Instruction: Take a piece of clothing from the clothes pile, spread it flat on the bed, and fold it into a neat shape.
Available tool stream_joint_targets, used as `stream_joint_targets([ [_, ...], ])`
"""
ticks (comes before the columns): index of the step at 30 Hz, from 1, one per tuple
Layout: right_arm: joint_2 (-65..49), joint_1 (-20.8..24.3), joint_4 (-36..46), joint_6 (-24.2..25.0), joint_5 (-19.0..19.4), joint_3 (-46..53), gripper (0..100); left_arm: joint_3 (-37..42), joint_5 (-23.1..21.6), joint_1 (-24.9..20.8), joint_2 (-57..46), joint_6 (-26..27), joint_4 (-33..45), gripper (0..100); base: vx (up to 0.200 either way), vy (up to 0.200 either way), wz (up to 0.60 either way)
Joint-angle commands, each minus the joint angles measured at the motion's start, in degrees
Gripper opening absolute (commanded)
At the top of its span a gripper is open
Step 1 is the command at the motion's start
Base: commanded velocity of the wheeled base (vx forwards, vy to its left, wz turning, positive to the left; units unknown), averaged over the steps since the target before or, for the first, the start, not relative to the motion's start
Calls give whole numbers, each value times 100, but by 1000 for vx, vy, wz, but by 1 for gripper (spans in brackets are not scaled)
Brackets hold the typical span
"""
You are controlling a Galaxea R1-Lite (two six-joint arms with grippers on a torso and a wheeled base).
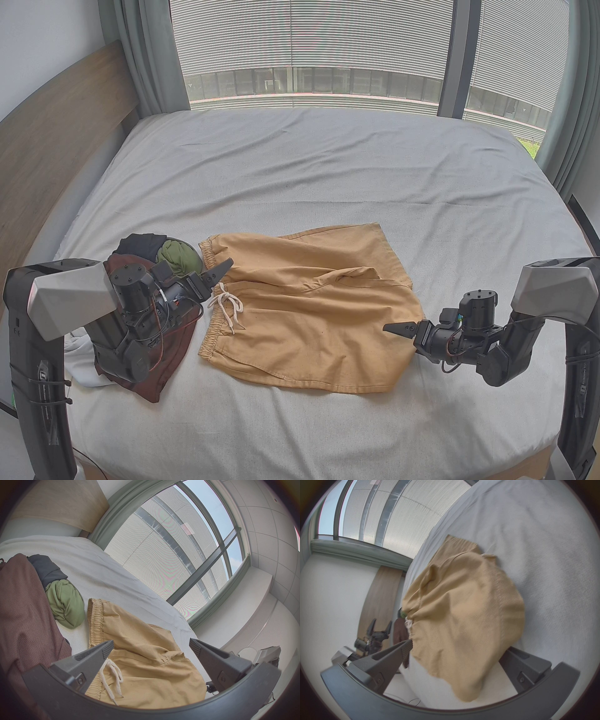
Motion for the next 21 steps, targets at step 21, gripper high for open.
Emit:
stream_joint_targets([
  [21, -401, -580, 198, 38, 704, 204, 100, 11, -3, -40, 18, 2, -2, 100, 0, 0, 0],
])
